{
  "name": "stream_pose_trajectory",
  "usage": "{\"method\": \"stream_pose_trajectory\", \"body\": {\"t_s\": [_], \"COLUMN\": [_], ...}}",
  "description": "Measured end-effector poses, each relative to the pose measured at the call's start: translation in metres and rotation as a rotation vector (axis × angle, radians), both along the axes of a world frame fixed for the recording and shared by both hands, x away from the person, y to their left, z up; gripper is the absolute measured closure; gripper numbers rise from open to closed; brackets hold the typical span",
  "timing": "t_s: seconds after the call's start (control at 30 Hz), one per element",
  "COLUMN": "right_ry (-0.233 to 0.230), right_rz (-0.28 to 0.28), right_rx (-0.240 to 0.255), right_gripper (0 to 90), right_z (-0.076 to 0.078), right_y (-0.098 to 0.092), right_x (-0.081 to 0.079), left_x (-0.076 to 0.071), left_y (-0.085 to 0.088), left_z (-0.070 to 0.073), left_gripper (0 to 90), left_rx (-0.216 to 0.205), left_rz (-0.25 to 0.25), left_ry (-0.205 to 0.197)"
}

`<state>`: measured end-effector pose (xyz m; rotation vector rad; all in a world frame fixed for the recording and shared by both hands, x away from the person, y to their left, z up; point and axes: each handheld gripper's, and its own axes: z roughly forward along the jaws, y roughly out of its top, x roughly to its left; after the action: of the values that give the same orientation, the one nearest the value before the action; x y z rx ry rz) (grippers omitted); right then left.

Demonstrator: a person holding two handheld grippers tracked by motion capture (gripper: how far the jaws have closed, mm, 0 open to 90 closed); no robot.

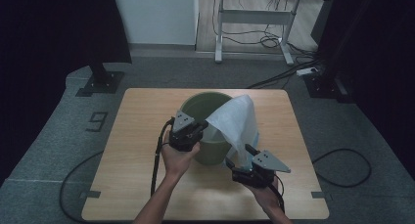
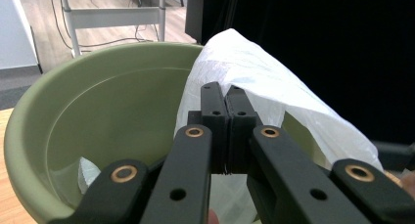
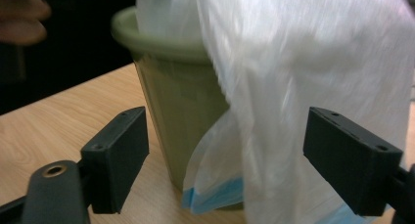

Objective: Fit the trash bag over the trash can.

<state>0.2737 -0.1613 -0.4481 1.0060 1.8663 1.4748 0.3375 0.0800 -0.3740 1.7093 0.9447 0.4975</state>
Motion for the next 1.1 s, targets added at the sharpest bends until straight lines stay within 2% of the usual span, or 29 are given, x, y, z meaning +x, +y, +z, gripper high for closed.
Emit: {"method": "stream_pose_trajectory", "body": {"t_s": [0.23, 0.37, 0.5, 0.53, 0.57, 0.6, 0.67, 0.7, 0.73, 0.77, 0.8, 0.83, 0.87, 0.9, 0.93, 1.0, 1.07, 1.1], "right_ry": [0.049, 0.056, 0.087, 0.078, 0.078, 0.074, 0.071, 0.069, 0.069, 0.057, 0.057, 0.042, -0.004, -0.004, -0.052, -0.11, -0.127, -0.158], "right_rz": [-0.05, -0.065, -0.079, -0.086, -0.086, -0.083, -0.06, -0.065, -0.065, -0.077, -0.077, -0.087, -0.114, -0.114, -0.132, -0.138, -0.137, -0.125], "right_rx": [0.009, -0.001, 0.005, 0.004, 0.004, 0.005, 0.014, 0.012, 0.012, 0.007, 0.007, -0.002, -0.019, -0.019, -0.028, -0.051, -0.058, -0.068], "right_gripper": [15.1, 16.0, 19.4, 27.9, 27.9, 32.9, 55.7, 61.7, 61.7, 72.0, 72.0, 75.7, 82.3, 82.3, 85.9, 86.9, 87.1, 87.2], "right_z": [-0.023, -0.028, -0.034, -0.035, -0.035, -0.035, -0.033, -0.032, -0.032, -0.028, -0.028, -0.026, -0.018, -0.018, -0.009, 0.003, 0.008, 0.02], "right_y": [0.004, 0.004, 0.002, 0.001, 0.001, 0.001, -0.002, -0.003, -0.003, -0.006, -0.006, -0.008, -0.013, -0.013, -0.016, -0.017, -0.017, -0.016], "right_x": [0.01, 0.017, 0.027, 0.028, 0.028, 0.029, 0.03, 0.03, 0.03, 0.029, 0.029, 0.028, 0.026, 0.026, 0.023, 0.02, 0.019, 0.018], "left_x": [-0.001, -0.001, -0.003, -0.003, -0.003, -0.003, -0.004, -0.005, -0.005, -0.006, -0.006, -0.007, -0.008, -0.009, -0.01, -0.011, -0.011, -0.011], "left_y": [0.001, 0.0, 0.0, 0.001, 0.001, 0.001, 0.002, 0.003, 0.003, 0.004, 0.004, 0.005, 0.007, 0.008, 0.012, 0.016, 0.019, 0.022], "left_z": [0.001, 0.001, 0.002, 0.003, 0.003, 0.004, 0.004, 0.005, 0.005, 0.005, 0.005, 0.006, 0.006, 0.005, 0.005, 0.004, 0.004, 0.004], "left_gripper": [87.4, 87.3, 87.1, 87.0, 87.0, 87.0, 87.0, 87.1, 87.1, 87.2, 87.2, 87.2, 87.2, 87.2, 87.2, 87.1, 87.1, 87.0], "left_rx": [0.001, -0.001, -0.003, -0.002, -0.002, -0.006, -0.008, -0.006, -0.006, -0.006, -0.008, -0.007, -0.007, -0.006, -0.008, -0.007, -0.008, -0.01], "left_rz": [-0.001, -0.007, -0.015, -0.019, -0.019, -0.022, -0.026, -0.028, -0.028, -0.028, -0.029, -0.03, -0.034, -0.035, -0.034, -0.029, -0.023, -0.018], "left_ry": [0.005, 0.012, 0.01, 0.008, 0.008, 0.007, 0.006, 0.002, 0.002, 0.001, 0.0, -0.001, -0.003, -0.006, -0.005, -0.007, -0.006, -0.005]}}
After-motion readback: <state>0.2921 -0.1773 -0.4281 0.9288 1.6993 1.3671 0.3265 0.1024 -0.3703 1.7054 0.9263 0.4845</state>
